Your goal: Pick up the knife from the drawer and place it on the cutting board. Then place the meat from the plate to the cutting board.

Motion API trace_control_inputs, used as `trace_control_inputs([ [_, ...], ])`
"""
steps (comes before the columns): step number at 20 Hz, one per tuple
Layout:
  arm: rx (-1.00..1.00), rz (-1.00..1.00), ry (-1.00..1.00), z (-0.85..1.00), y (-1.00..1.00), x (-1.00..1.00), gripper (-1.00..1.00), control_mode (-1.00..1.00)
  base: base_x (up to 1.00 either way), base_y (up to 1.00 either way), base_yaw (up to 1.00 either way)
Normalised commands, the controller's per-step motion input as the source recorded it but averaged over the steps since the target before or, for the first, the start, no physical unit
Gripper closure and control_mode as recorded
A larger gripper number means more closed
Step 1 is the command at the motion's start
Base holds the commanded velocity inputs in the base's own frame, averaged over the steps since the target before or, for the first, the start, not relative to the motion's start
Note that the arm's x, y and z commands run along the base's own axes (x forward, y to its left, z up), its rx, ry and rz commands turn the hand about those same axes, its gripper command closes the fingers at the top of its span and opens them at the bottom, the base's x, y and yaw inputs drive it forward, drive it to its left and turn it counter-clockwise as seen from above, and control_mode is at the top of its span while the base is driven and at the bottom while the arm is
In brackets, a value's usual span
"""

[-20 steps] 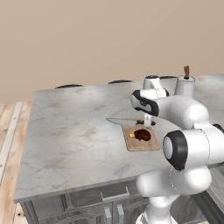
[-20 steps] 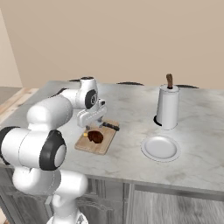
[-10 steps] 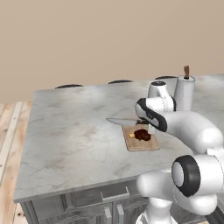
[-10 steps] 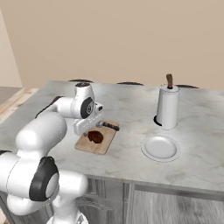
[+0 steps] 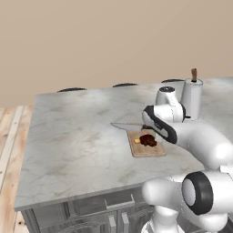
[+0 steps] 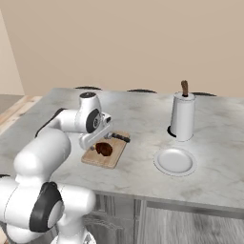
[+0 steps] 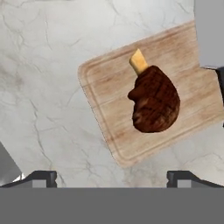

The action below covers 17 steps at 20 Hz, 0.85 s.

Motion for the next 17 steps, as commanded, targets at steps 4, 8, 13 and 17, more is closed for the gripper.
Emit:
trace_control_inputs([
  [4, -0.05, 0.00, -0.22, 0.00, 0.01, -0.36, -1.00, -1.00, 0.00, 0.00, 0.00],
  [8, -0.06, 0.00, -0.25, 0.00, 0.00, -0.41, -1.00, -1.00, 0.00, 0.00, 0.00],
  [13, -0.07, 0.00, -0.24, 0.00, 0.00, -0.33, -1.00, -1.00, 0.00, 0.00, 0.00],
  [17, -0.05, 0.00, -0.18, 0.00, 0.00, -0.20, -1.00, -1.00, 0.00, 0.00, 0.00],
])
